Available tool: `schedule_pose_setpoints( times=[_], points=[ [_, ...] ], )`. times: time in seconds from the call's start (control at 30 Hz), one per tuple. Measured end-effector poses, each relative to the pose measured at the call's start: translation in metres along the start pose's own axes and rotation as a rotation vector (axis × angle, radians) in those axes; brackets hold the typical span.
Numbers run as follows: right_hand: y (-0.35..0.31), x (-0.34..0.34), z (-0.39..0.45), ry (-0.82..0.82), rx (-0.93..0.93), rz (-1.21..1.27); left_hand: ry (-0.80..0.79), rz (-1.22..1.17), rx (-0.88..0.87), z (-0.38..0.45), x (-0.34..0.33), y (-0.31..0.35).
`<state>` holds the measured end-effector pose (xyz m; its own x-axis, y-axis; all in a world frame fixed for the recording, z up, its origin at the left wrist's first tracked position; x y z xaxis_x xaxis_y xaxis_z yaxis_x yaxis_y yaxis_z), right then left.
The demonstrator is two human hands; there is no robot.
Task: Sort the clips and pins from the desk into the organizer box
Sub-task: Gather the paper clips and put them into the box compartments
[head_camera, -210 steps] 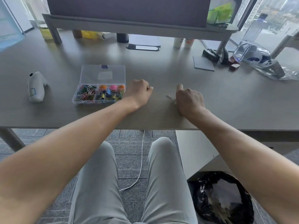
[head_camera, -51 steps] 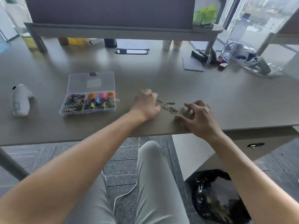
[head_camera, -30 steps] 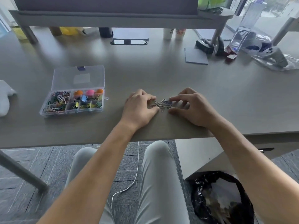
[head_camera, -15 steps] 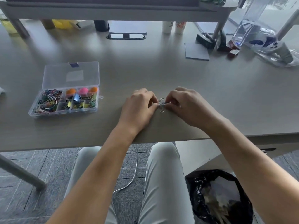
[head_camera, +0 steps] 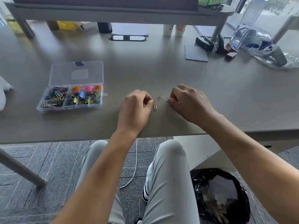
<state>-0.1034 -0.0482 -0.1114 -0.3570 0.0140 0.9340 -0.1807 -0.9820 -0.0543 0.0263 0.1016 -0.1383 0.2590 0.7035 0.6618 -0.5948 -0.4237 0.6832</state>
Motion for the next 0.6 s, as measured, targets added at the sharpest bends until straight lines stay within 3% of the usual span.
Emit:
schedule_pose_setpoints(
  times=[0.33, 0.47, 0.6],
  points=[
    [0.001, -0.002, -0.018, 0.139, -0.238, 0.260, 0.030, 0.025, 0.150, -0.015, -0.001, 0.009],
    [0.003, -0.001, -0.017, 0.057, -0.238, 0.295, -0.031, 0.158, 0.173, -0.012, -0.003, 0.015],
    [0.006, 0.003, -0.010, -0.042, -0.189, 0.284, -0.036, 0.124, 0.161, -0.010, -0.002, 0.018]
  ],
)
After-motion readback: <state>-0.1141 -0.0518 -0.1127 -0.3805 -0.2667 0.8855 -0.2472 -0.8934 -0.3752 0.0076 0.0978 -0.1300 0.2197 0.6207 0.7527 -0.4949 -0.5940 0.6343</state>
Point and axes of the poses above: each hand's wrist, its own z-axis towards the middle knuckle, its own x-axis out of the back of the hand, y = z × x, the point moved 1 cm from there along z, towards the middle knuckle, and after that the axes turned 12 degrees about x, right-handed, at the moved point
